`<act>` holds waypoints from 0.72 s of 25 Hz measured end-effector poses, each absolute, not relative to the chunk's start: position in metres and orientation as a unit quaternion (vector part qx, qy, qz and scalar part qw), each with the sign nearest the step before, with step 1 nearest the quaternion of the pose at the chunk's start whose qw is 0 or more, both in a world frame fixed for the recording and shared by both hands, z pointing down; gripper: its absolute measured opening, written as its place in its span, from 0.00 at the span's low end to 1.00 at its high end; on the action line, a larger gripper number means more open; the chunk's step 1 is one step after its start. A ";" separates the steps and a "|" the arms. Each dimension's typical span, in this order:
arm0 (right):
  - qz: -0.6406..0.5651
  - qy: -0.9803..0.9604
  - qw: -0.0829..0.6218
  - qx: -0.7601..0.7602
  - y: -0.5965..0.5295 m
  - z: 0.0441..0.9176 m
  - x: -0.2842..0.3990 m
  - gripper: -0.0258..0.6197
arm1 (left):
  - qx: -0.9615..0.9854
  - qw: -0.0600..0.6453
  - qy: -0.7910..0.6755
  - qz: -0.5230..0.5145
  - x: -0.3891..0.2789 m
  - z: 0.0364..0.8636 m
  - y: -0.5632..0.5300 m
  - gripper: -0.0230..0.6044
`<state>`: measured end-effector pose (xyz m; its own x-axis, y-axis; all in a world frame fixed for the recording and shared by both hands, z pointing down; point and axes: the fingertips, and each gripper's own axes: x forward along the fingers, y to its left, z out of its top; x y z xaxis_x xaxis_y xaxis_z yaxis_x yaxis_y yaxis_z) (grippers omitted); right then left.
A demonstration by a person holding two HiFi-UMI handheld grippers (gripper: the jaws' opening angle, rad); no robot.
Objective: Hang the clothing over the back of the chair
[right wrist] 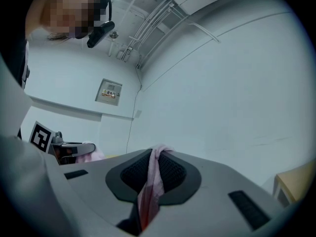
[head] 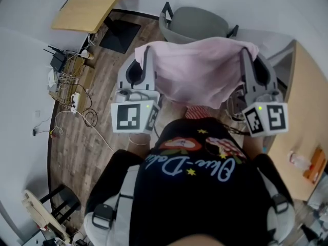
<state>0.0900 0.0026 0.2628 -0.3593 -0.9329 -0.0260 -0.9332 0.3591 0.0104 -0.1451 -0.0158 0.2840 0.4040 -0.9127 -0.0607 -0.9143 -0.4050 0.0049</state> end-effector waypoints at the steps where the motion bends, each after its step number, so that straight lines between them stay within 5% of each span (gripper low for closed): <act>1: 0.011 0.824 0.010 -0.566 0.000 0.263 0.091 0.09 | -0.838 0.015 0.546 0.026 -0.145 0.284 -0.019 0.05; 18: 0.004 0.831 0.019 -0.556 -0.059 0.266 0.101 0.09 | -0.828 0.030 0.559 0.013 -0.141 0.280 -0.079 0.05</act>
<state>0.1005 -0.0587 0.2661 -0.3802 -0.9242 -0.0356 -0.9245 0.3808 -0.0147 -0.1415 -0.0785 0.2801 0.3745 -0.9256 -0.0548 -0.9272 -0.3730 -0.0351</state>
